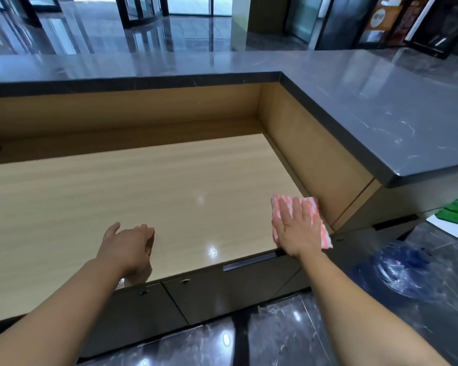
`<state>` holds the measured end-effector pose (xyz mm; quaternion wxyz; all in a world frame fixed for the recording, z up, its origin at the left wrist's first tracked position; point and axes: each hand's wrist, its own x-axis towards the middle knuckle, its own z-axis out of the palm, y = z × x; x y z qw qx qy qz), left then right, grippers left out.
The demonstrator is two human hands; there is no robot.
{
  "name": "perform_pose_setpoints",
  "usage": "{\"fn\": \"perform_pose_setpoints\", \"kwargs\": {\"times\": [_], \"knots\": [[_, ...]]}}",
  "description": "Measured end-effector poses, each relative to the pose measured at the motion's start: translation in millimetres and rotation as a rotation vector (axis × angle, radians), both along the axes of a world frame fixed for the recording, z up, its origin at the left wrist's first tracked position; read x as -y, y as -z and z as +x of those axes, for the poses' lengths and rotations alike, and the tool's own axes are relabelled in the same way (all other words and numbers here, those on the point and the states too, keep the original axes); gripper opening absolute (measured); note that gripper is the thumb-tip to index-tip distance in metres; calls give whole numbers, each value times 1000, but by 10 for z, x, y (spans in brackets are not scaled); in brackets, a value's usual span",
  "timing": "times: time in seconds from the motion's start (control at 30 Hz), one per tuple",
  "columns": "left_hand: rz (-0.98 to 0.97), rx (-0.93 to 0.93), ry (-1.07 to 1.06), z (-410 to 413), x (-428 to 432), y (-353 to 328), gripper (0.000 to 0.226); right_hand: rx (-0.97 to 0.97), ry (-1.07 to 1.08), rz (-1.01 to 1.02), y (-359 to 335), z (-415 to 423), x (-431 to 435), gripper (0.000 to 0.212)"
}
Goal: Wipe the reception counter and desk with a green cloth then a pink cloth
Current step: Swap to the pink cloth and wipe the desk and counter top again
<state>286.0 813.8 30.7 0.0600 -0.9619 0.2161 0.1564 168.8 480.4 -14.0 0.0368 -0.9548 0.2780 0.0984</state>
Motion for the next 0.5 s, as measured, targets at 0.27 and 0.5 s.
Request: {"fn": "perform_pose_setpoints", "kwargs": {"times": [0.27,0.5], "knots": [[26,-58,-24,16,41,-52,34,8,3,59,-53,269,-754,63],[-43,-49,-60,89,44,-155,20,7,-531,162,-78,674,-2012,58]]}}
